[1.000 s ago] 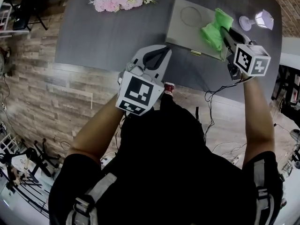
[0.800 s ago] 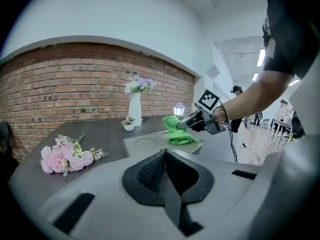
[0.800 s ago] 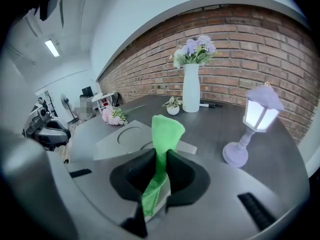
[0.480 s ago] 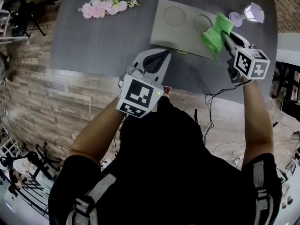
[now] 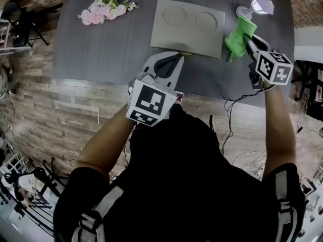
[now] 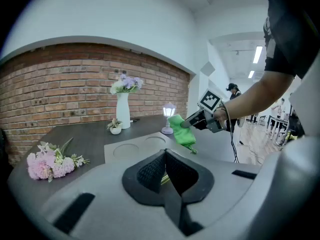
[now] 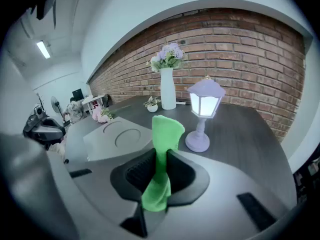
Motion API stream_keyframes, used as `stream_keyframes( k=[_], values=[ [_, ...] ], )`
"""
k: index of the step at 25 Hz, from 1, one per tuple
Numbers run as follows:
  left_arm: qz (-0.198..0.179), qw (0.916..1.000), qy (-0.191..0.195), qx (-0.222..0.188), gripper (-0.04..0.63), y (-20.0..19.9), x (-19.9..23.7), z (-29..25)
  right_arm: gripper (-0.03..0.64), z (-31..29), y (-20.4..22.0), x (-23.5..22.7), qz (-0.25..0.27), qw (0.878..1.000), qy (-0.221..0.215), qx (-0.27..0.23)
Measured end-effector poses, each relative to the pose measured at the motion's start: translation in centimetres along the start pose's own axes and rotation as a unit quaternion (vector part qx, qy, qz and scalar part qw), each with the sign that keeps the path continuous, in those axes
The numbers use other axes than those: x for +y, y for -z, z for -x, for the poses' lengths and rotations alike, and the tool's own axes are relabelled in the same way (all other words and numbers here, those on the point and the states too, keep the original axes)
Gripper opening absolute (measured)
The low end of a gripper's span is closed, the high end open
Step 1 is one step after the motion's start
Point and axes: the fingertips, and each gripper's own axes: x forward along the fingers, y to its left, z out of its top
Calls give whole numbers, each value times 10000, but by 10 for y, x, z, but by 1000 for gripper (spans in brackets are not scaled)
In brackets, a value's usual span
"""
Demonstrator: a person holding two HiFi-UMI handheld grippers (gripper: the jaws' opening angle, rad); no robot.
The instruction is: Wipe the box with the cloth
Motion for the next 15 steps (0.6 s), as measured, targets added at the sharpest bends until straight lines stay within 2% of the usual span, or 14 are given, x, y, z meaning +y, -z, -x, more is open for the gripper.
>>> stream_keyframes(
  k=[4, 7, 15],
  values=[
    [-5, 10000, -42, -46, 9, -3, -3, 6, 55, 10, -8, -3, -81, 9999, 46, -108],
    [1, 9999, -135, -87, 9, -3, 0, 16, 55, 12, -27, 16, -133, 9994, -119, -303],
    [147, 9981, -563, -215, 9, 5, 36, 61, 55, -14, -96, 136, -83, 9911, -1084, -765]
  ],
)
